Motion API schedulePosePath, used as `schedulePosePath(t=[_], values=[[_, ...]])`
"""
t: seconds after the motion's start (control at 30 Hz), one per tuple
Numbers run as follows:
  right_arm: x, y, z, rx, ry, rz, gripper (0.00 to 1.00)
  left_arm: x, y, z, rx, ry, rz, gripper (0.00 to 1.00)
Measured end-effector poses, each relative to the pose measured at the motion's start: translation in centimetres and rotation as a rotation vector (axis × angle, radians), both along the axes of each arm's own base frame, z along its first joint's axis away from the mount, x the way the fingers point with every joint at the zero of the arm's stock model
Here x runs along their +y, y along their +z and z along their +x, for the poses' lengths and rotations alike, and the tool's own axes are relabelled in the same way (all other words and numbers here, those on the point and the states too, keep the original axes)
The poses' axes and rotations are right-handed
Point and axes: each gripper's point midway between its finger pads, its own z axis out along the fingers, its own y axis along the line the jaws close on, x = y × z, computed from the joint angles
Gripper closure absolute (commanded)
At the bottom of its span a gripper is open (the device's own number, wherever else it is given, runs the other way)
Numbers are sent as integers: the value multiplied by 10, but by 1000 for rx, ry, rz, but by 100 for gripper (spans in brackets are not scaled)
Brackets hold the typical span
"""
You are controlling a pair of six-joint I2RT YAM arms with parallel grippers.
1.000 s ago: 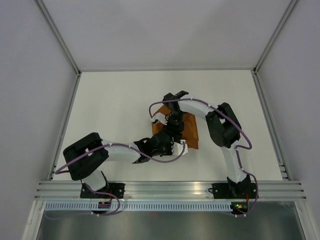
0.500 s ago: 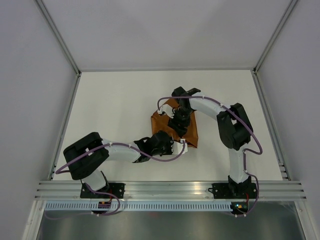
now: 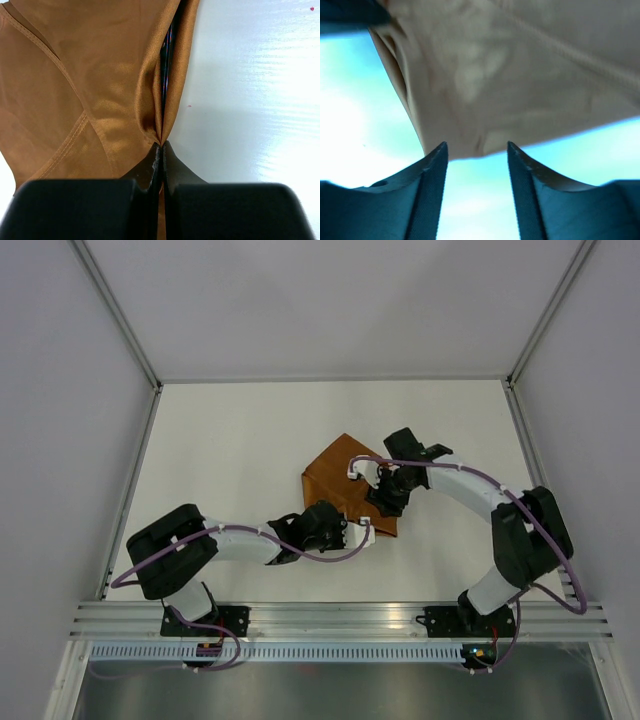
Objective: Fold the napkin, place the utensils inside, and roll it up
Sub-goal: Roll the napkin with the utensil
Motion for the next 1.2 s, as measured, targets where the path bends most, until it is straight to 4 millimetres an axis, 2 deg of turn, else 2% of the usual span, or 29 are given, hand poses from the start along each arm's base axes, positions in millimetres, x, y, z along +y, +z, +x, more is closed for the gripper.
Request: schedulePosePath(t=[0.17,0.27,0.53,0.73,0.97,1.2], values=[[-35,-2,-5,-151,-70,50,39,0,0,0,12,2,-3,98],[-42,3,-8,-249,-81,92,39,0,0,0,20,1,-6,98],[-33,14,-17,-439,-69,245,34,3,2,1,44,6,-14,98],[-22,21,-16,-450,-62,316,35,9,2,2,66,14,-11,98],[-14,30,-24,-441,-28,356,35,11,2,3,79,17,-9,98],[4,37,-33,-468,37,373,33,8,8,4,109,35,-10,98]])
